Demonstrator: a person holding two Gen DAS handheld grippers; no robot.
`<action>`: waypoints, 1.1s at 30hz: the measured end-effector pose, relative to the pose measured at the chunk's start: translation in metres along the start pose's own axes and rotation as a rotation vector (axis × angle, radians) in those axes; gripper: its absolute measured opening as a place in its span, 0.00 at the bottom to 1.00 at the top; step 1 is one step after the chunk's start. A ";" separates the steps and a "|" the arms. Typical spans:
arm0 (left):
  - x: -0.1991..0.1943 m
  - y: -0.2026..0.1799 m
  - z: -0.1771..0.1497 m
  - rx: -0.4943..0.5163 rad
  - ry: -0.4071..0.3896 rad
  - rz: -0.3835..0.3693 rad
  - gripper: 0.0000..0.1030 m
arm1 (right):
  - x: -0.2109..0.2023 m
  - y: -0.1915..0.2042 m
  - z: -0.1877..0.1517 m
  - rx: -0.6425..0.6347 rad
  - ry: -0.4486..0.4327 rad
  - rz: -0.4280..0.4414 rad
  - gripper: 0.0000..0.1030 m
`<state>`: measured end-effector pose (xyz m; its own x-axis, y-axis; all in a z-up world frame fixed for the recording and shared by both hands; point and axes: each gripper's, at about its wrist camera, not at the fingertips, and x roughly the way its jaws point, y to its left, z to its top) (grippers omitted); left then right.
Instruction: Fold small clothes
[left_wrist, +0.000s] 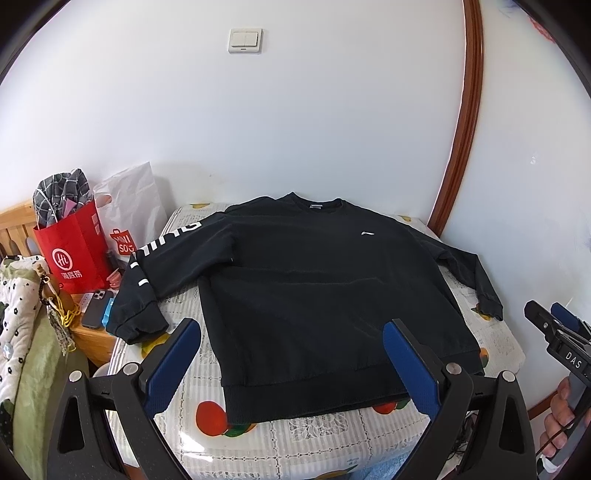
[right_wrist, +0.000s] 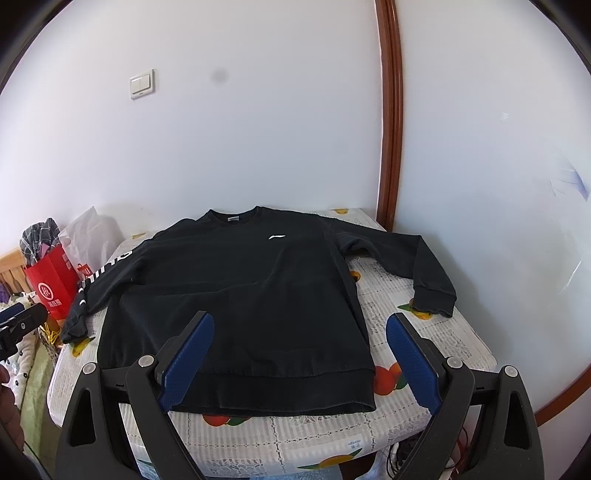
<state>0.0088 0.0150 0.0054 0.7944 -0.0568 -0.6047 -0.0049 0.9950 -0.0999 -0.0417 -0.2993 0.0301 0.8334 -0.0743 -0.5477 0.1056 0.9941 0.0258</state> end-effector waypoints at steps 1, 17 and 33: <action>0.001 0.001 0.002 0.000 -0.002 -0.001 0.97 | 0.001 0.001 0.001 -0.004 0.000 -0.002 0.91; 0.054 0.031 0.014 -0.012 0.030 0.034 0.96 | 0.046 0.011 0.017 -0.057 -0.014 -0.084 0.93; 0.159 0.154 -0.025 -0.125 0.195 0.230 0.95 | 0.165 0.033 -0.009 -0.006 0.160 0.030 0.93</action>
<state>0.1190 0.1569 -0.1257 0.6327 0.1417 -0.7613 -0.2548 0.9665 -0.0319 0.0941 -0.2785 -0.0670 0.7391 -0.0317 -0.6728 0.0783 0.9962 0.0390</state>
